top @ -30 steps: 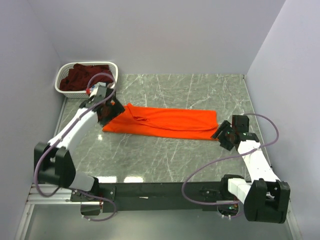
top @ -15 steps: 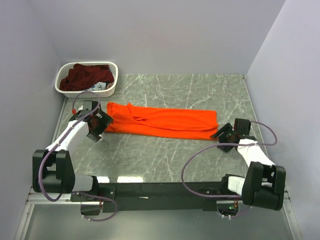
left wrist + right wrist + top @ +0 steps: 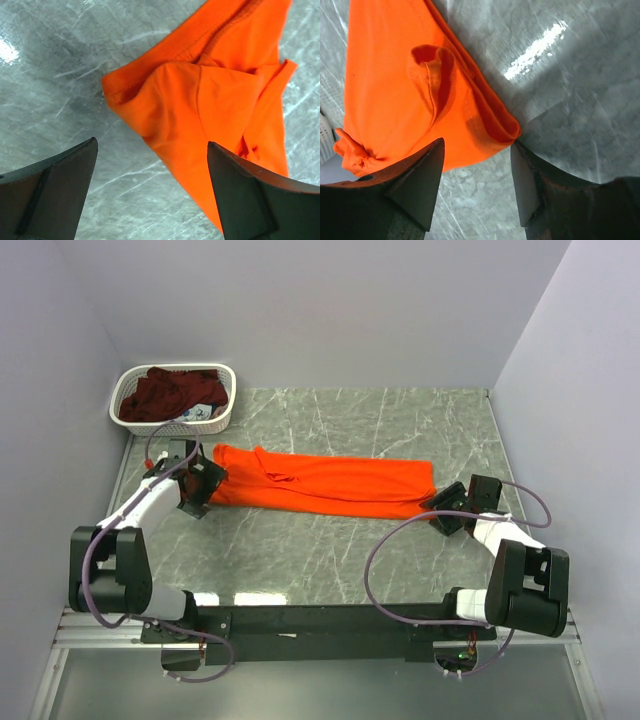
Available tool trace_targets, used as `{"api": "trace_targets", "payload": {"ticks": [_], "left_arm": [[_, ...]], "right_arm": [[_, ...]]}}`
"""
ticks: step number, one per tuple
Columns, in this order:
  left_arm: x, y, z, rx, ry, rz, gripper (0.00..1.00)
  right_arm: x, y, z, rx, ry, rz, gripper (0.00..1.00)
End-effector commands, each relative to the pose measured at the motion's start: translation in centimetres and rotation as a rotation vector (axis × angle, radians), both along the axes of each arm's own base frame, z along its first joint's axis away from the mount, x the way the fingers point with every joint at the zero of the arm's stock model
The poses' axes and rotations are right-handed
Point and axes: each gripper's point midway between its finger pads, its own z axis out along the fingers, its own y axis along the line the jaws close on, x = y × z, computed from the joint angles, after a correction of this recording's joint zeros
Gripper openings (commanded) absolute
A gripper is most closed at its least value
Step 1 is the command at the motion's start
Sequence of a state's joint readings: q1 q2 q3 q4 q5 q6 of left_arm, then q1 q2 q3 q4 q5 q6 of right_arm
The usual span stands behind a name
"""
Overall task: Fold and stack the t-shirts
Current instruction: Fold the tshirt
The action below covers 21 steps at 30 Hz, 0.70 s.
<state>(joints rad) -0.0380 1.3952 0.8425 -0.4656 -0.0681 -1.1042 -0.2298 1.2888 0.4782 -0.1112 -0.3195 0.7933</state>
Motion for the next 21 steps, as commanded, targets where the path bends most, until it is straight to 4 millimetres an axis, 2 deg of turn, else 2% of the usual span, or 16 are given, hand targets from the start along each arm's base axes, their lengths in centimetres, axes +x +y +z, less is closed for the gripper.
{"api": "trace_targets", "payload": {"ticks": [1,12,19,21], "left_arm": [[1.1,0.4,0.0,-0.002,-0.023,0.036,0.95],[0.7,1.6,-2.5,0.033,0.025,0.052,0.84],[0.2,2.0,-4.0,0.048,0.05,0.041,0.73],[0.2,2.1,-4.3,0.061,0.042,0.028,0.68]], "right_arm": [[-1.1,-0.6,-1.8,-0.017,0.058,-0.026,0.62],[-1.6,-0.9,-2.4,-0.029,0.086,-0.028,0.54],[-1.9,-1.1,-2.4,-0.042,0.091,-0.028,0.43],[-1.9,-1.3,-2.4,-0.048,0.091,-0.029,0.39]]}}
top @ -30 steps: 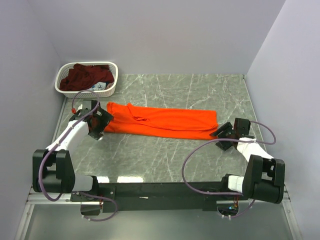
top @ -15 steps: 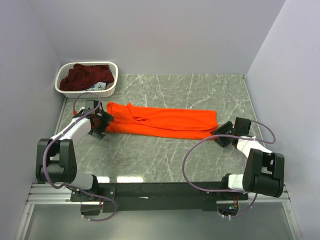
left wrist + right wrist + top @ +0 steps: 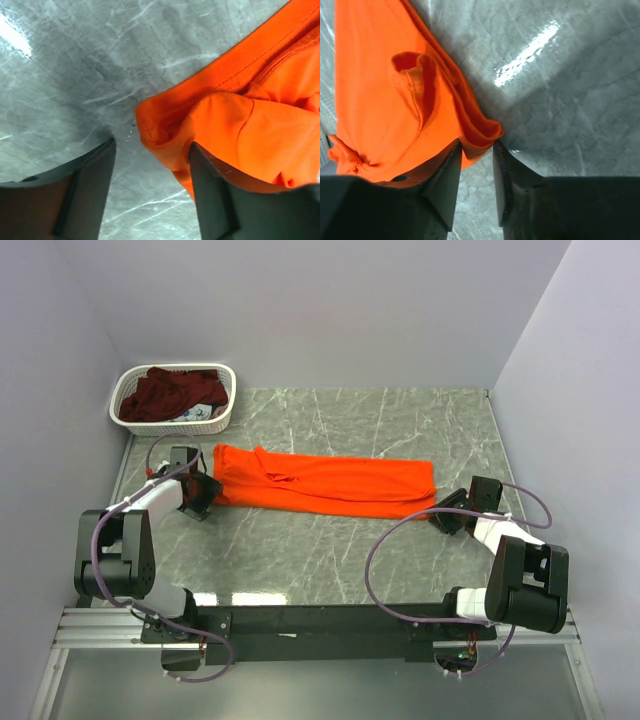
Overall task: Fold and stack the t-shirts
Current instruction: Fold the tshirt
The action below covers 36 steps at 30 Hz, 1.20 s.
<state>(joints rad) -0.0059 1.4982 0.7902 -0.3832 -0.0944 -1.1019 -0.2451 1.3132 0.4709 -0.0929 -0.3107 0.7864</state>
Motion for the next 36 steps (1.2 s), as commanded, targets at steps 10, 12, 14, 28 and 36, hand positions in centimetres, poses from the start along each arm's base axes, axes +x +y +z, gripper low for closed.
{"api": "trace_targets", "payload": {"ticks": [10,12,14,28,36], "left_arm": [[-1.1,2.7,-1.1,0.077,-0.007,-0.014,0.26],[-1.6,2.8,-1.3,0.076,0.004,-0.015,0.15],[-2.3,2.9,-1.4,0.078,0.025,-0.018,0.09],[-7.3,4.2,-0.8,0.154,0.09,0.006,0.18],[-7.3,4.4,1.1,0.169,0.055,0.009,0.55]], "right_arm": [[-2.3,-2.4,-1.5,-0.075,0.101,-0.04,0.1],[-2.4,-2.9,-1.3,-0.083,0.1,-0.051,0.09],[-2.6,-3.4,-1.0,-0.093,0.103,-0.059,0.09],[-6.1,-5.1,-0.9,-0.156,0.194,-0.097,0.16],[-6.0,-5.1,0.2,-0.178,0.17,-0.072,0.42]]}}
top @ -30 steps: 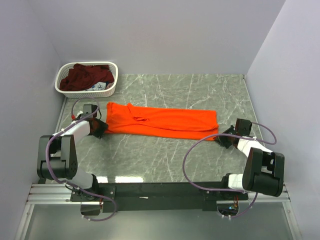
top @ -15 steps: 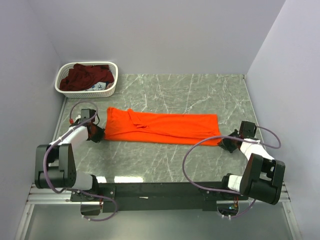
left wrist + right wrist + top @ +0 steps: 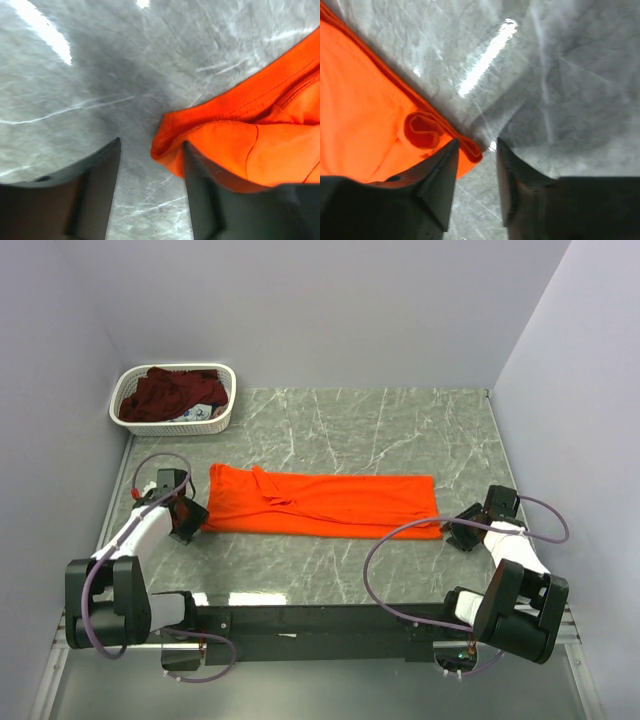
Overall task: Fold and stack the t-shirts
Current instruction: Fold the tshirt
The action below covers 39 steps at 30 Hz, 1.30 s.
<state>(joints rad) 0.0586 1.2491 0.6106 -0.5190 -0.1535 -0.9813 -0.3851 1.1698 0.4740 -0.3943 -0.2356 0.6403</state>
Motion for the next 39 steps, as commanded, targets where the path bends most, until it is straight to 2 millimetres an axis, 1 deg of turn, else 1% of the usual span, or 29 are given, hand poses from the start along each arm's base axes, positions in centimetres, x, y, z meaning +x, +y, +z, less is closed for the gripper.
{"api": "trace_targets", "payload": {"ticks": [1,2,3,4,5,6,8,9,12,13,15,16,17,18,19,20,21,22,23,24,25,28,29,31,33,34,35,37,39], "left_arm": [[0.4,1.6,2.1,0.074,-0.037,0.023,0.6],[0.5,1.7,2.4,0.083,-0.04,0.021,0.68],[0.4,1.9,2.8,0.098,-0.037,0.023,0.7],[0.4,2.1,3.3,0.108,-0.047,0.021,0.79],[0.4,2.3,3.6,0.117,-0.05,0.02,0.82],[0.4,2.6,4.2,0.134,-0.049,0.026,0.86],[0.3,2.9,5.1,0.157,-0.059,0.018,0.9],[0.4,3.2,5.7,0.173,-0.065,0.021,0.9],[0.7,3.1,7.2,0.192,-0.101,-0.01,0.88],[0.7,2.7,7.4,0.188,-0.104,-0.035,0.86],[0.8,1.9,7.8,0.174,-0.116,-0.07,0.82],[0.9,1.1,7.9,0.162,-0.123,-0.098,0.81],[1.0,0.1,8.0,0.155,-0.133,-0.139,0.81],[1.0,-0.4,7.9,0.15,-0.133,-0.163,0.81],[1.0,-1.2,7.9,0.147,-0.133,-0.201,0.81],[1.0,-1.6,7.9,0.139,-0.133,-0.223,0.82],[1.2,-1.8,8.3,0.142,-0.145,-0.237,0.83],[1.2,-1.9,8.7,0.157,-0.154,-0.268,0.83],[1.5,-1.9,9.1,0.169,-0.173,-0.282,0.85],[1.6,-1.8,9.7,0.188,-0.201,-0.314,0.86],[1.7,-1.8,9.9,0.197,-0.219,-0.33,0.87],[1.7,-1.8,10.0,0.213,-0.247,-0.352,0.91],[1.6,-1.8,9.8,0.217,-0.248,-0.357,0.94],[1.9,-2.1,10.1,0.213,-0.278,-0.378,0.99],[1.8,-2.2,9.8,0.212,-0.285,-0.392,0.99],[2.0,-2.3,10.1,0.214,-0.312,-0.398,0.99],[1.8,-2.3,9.7,0.212,-0.311,-0.4,1.0],[2.0,-2.1,10.3,0.228,-0.33,-0.388,0.99],[2.1,-2.1,10.3,0.228,-0.341,-0.383,1.0]], "right_arm": [[-0.5,-1.8,0.9,-0.104,0.012,-0.009,0.45],[-0.5,-2.0,1.2,-0.114,0.004,-0.011,0.45],[-0.4,-2.1,1.5,-0.124,-0.001,-0.012,0.46],[-0.4,-2.2,2.0,-0.141,-0.021,-0.015,0.46],[-0.3,-2.2,2.3,-0.151,-0.033,-0.016,0.46],[-0.2,-1.9,2.6,-0.16,-0.047,-0.004,0.46],[0.2,-1.9,3.9,-0.197,-0.097,0.0,0.47],[0.7,-1.3,5.1,-0.222,-0.143,0.029,0.47],[1.4,0.0,6.8,-0.267,-0.203,0.09,0.47],[2.0,1.7,7.8,-0.274,-0.241,0.164,0.46],[2.3,3.4,8.2,-0.272,-0.257,0.235,0.45],[2.5,5.3,8.1,-0.26,-0.251,0.314,0.43],[2.5,6.2,7.9,-0.251,-0.24,0.345,0.41],[2.6,6.8,7.6,-0.253,-0.23,0.366,0.39],[2.6,7.5,6.9,-0.243,-0.206,0.391,0.35],[2.5,8.8,6.6,-0.237,-0.205,0.44,0.32],[2.6,9.3,6.1,-0.233,-0.185,0.457,0.3],[2.8,9.9,6.0,-0.228,-0.189,0.472,0.27],[2.5,11.0,5.8,-0.221,-0.181,0.511,0.26],[2.8,10.8,5.3,-0.245,-0.16,0.504,0.24],[2.9,11.3,5.1,-0.246,-0.157,0.512,0.24],[3.0,12.4,4.0,-0.249,-0.124,0.54,0.24],[3.1,12.6,3.9,-0.251,-0.116,0.541,0.24],[3.4,13.0,3.5,-0.261,-0.104,0.548,0.24],[3.6,13.1,3.2,-0.262,-0.096,0.547,0.23],[3.8,13.2,3.1,-0.265,-0.096,0.549,0.23],[3.9,13.1,3.1,-0.272,-0.093,0.546,0.23],[4.1,13.0,2.9,-0.282,-0.083,0.542,0.23],[4.2,13.0,2.6,-0.285,-0.075,0.542,0.23]]}}
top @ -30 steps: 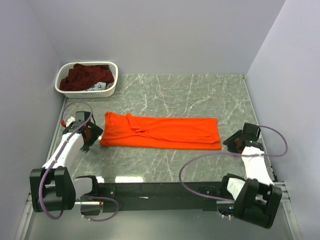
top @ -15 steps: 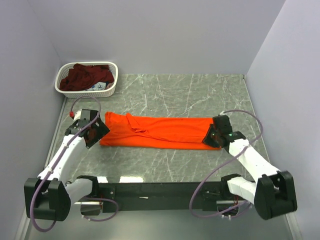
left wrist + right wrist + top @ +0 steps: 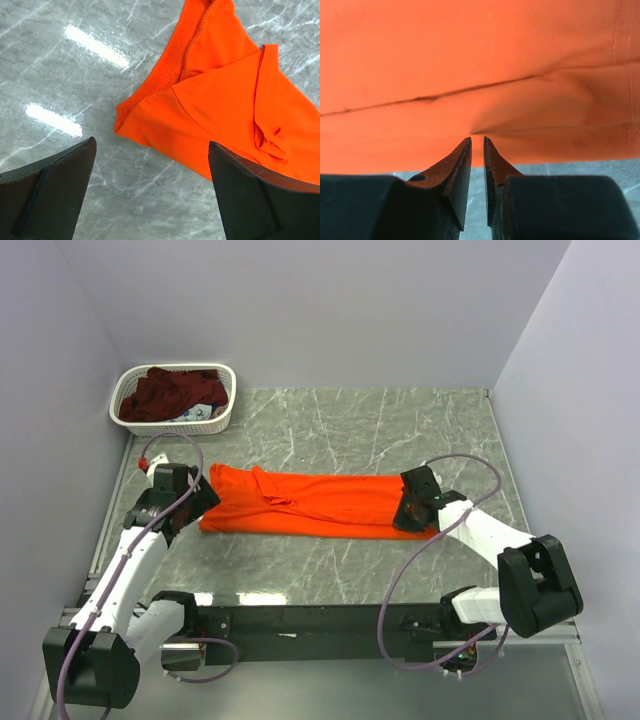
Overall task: Fold and stack the t-shirts
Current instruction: Fold the tshirt
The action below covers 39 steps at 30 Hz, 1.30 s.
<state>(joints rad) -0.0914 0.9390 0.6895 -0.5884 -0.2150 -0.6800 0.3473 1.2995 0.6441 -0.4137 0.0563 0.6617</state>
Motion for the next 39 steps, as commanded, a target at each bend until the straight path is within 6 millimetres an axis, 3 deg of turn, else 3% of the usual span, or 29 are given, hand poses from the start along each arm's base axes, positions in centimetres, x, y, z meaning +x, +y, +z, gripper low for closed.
{"api": "trace_targets", "payload": {"ticks": [1,11,20,24,26,33,39], "left_arm": [[1.1,-0.1,1.3,0.011,-0.078,-0.02,0.99],[1.2,-0.3,1.4,0.004,-0.082,-0.026,0.99],[1.2,-0.3,1.5,0.002,-0.089,-0.028,0.99],[1.2,-0.4,1.2,0.001,-0.08,-0.032,1.0],[1.2,-0.3,1.3,0.002,-0.08,-0.031,1.0],[1.2,-0.4,1.4,0.0,-0.087,-0.032,0.99],[1.2,-0.4,1.3,0.0,-0.083,-0.032,1.0]], "right_arm": [[2.3,0.3,1.2,-0.01,-0.069,-0.027,0.23],[3.4,-0.2,0.9,-0.053,-0.07,-0.048,0.23],[7.2,-0.1,2.0,-0.113,-0.124,-0.04,0.24],[9.3,0.3,3.5,-0.151,-0.139,0.021,0.25],[8.9,0.9,3.9,-0.15,-0.127,0.055,0.27],[5.0,2.8,3.5,-0.215,-0.102,0.242,0.54],[2.9,4.8,3.4,-0.36,-0.108,0.434,0.64]]}}
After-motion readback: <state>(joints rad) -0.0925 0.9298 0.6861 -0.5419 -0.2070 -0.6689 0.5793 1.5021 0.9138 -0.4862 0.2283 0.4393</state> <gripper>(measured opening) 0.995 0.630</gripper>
